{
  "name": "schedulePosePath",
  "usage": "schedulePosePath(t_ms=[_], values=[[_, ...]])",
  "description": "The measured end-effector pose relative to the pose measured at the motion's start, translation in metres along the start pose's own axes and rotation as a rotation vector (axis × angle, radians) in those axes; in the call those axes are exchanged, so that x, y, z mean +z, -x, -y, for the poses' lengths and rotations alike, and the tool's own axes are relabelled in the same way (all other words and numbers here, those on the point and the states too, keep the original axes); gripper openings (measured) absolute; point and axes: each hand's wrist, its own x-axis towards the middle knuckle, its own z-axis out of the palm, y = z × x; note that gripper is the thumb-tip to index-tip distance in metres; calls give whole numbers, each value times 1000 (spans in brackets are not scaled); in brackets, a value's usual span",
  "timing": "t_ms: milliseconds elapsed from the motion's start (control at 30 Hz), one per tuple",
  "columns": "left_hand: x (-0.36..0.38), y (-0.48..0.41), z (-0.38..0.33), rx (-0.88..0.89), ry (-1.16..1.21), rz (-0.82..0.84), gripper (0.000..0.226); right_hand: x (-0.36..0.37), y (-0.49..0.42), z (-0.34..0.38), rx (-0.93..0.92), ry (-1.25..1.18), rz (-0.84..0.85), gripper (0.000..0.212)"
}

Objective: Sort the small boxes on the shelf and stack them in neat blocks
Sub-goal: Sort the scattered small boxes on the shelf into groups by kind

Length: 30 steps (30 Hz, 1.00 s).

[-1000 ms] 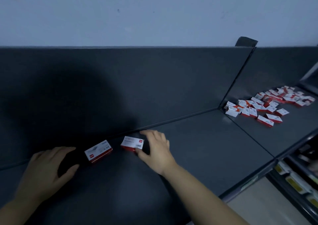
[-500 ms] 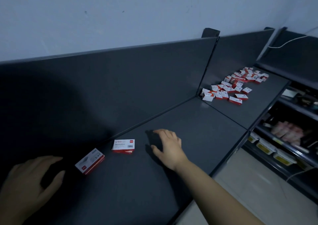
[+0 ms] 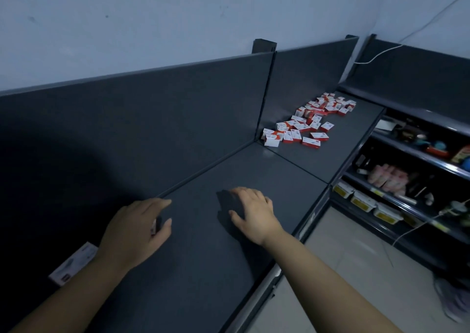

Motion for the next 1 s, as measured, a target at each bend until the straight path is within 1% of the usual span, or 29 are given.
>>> schedulePosePath(t_ms=[233,500,733,867,1000], values=[[28,-64,-60,-53,-80,56,59,-28,-6,-59,-11,1,9,53],[78,-137,-143,-79,-77,101,67,-84,-18,-148,-37,19,-6,52],[121,-192,-209,-77,-57,100,64,-125,-16,-226,21,32,-15,54],[139,-221,-234,-62,-63,117,64,-138,-21,-255,54,16,-5,55],[156,-250,-253,-40,-66,146,58,-145,-31,-281,82,3,-14,56]])
